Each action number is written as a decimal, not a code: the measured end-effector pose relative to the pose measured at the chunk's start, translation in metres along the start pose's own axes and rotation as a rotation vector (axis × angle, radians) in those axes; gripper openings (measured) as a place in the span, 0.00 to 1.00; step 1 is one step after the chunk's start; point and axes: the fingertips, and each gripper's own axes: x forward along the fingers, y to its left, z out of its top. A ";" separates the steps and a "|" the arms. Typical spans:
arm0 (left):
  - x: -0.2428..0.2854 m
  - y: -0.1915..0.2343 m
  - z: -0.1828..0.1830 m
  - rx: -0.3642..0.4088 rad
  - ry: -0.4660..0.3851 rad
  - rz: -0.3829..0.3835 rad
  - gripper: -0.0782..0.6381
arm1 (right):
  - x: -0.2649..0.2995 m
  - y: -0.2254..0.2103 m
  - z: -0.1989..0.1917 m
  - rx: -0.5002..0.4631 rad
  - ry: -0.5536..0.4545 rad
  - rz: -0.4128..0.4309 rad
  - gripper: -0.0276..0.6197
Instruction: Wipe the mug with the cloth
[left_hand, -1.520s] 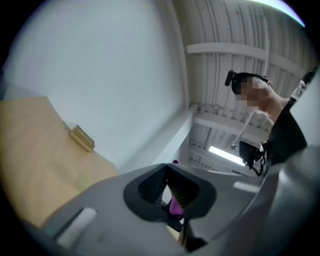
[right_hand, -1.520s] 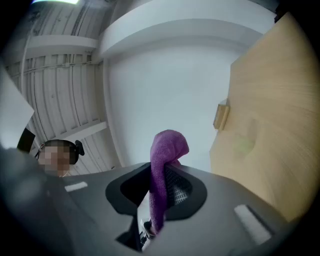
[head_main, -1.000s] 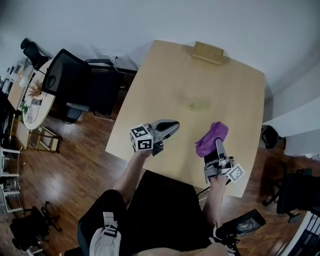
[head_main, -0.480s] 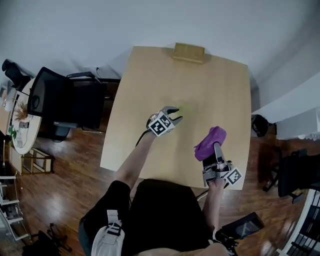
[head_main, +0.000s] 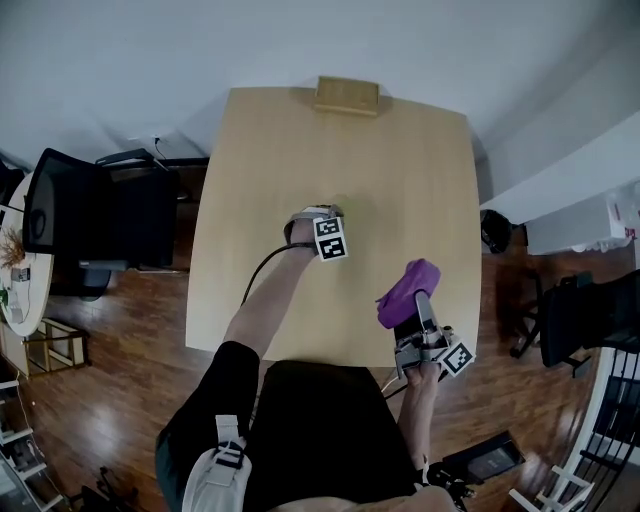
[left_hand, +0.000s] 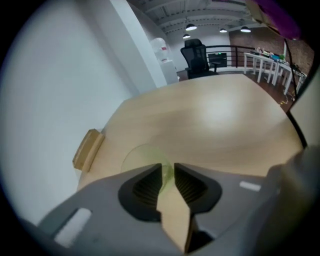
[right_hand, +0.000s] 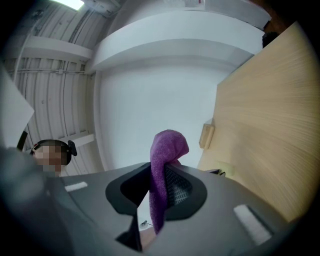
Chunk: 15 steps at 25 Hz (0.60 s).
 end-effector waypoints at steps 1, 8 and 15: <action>0.002 0.001 -0.002 -0.006 0.015 -0.009 0.23 | 0.002 0.001 0.000 -0.002 0.000 0.004 0.14; -0.074 0.007 0.020 -0.647 -0.430 -0.138 0.17 | 0.015 -0.010 -0.004 -0.043 0.053 -0.014 0.14; -0.219 -0.033 0.052 -0.852 -0.925 -0.103 0.17 | 0.077 0.000 -0.047 -0.216 0.276 -0.022 0.14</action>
